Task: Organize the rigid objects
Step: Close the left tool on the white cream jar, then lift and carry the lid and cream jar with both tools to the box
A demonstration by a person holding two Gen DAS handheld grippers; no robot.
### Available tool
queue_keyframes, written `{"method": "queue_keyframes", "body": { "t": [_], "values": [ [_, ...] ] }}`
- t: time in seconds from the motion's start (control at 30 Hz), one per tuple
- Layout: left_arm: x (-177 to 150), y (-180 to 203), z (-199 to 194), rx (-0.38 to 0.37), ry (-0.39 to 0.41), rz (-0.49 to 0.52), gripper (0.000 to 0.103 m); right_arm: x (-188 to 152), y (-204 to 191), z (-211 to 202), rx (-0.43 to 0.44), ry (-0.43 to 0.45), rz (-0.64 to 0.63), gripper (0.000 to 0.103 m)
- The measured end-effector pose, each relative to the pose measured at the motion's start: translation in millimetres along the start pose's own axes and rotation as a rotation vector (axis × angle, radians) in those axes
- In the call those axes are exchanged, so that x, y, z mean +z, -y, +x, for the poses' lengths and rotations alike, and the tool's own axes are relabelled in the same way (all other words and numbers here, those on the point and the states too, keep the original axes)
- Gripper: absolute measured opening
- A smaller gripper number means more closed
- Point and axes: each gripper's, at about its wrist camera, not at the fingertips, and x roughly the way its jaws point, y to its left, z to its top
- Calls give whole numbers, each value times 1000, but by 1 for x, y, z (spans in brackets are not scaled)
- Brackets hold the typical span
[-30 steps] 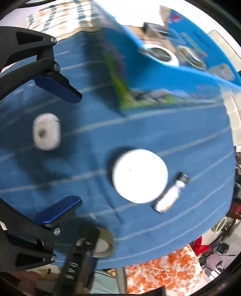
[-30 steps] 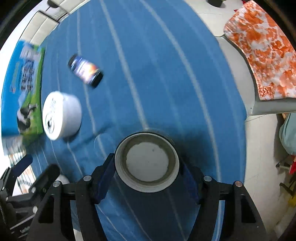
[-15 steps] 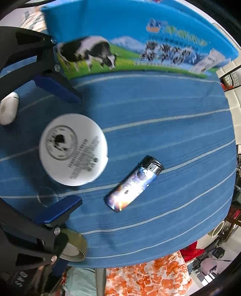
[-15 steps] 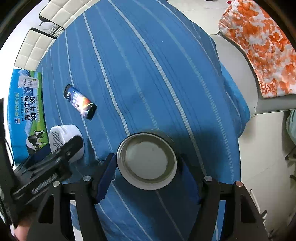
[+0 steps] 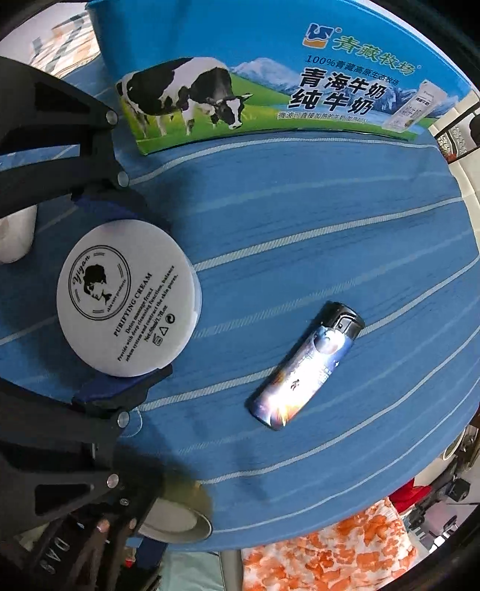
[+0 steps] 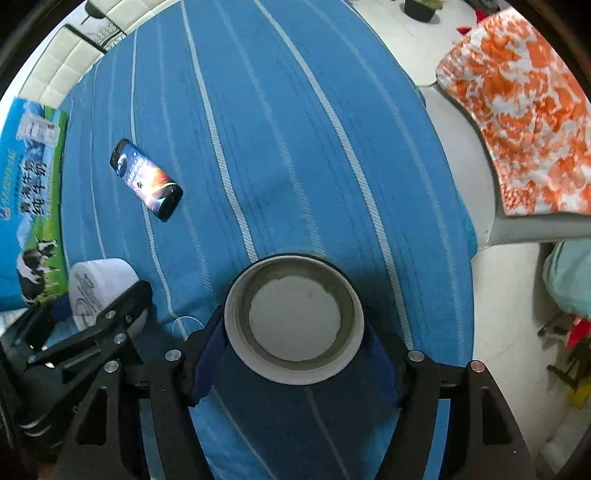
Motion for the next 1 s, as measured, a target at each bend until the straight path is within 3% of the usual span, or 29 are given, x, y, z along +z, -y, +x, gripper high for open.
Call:
{"method": "queue_keyframes", "body": {
  "t": [0.3,0.67,0.8,1.0],
  "values": [
    [30,5,8,-23,18,-12,65,1,-16,-5,-69,27,-43,68],
    [6,15,-4,0,20,22,66,-6,-13,-7,-54,44,-63,68],
    [11,17,-3,-18,-3,21,66,-5,-3,-8,-4,28,-41,68],
    [4,25,-4,-34,-48,32,66,-8,9,-12,-2,27,-40,68]
  ]
}}
